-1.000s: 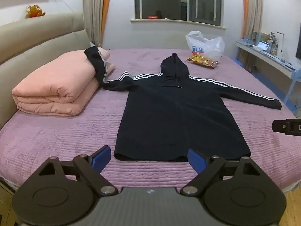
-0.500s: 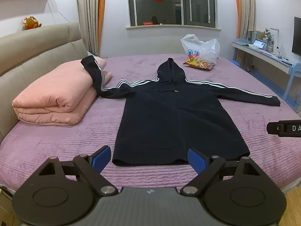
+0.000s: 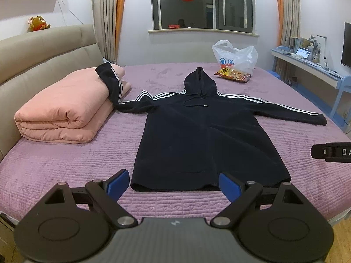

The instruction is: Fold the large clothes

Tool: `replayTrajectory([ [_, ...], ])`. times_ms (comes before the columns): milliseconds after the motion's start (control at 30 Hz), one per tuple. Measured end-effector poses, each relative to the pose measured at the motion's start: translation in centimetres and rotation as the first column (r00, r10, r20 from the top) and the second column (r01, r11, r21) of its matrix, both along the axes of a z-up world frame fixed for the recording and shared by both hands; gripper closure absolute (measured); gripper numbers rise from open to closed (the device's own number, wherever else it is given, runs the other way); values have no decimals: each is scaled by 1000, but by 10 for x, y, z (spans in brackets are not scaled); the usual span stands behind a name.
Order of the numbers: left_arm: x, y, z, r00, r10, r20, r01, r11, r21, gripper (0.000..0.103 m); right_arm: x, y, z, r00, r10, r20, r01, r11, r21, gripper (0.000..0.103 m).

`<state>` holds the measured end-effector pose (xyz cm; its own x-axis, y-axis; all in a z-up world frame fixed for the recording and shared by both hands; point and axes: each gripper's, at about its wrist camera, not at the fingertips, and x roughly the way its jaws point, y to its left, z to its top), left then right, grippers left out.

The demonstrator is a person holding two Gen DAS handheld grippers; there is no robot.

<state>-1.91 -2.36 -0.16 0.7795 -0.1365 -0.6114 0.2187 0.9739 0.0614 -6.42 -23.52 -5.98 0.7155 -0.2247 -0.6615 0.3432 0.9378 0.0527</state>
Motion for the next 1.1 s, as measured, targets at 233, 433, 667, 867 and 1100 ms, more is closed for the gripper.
replayTrajectory([
  [233, -2, 0, 0, 1000, 6, 8, -6, 1000, -3, 12, -1, 5, 4, 1000, 8, 4, -8, 1000, -6, 1],
  [433, -4, 2, 0, 1000, 17, 8, -17, 1000, -10, 12, -3, 8, 6, 1000, 14, 8, -14, 1000, -11, 1],
  [667, -7, 2, 2, 1000, 20, 11, -20, 999, -25, 12, -7, 13, 12, 999, 30, 13, -30, 999, -40, 1],
  [867, -14, 3, 6, 1000, 9, 26, -8, 1000, -26, 12, -11, 14, 16, 1000, 23, 21, -22, 999, -34, 1],
  [1100, -25, 10, 11, 999, 12, 47, -10, 999, -41, 12, -21, 19, 22, 999, 30, 39, -28, 999, -43, 1],
])
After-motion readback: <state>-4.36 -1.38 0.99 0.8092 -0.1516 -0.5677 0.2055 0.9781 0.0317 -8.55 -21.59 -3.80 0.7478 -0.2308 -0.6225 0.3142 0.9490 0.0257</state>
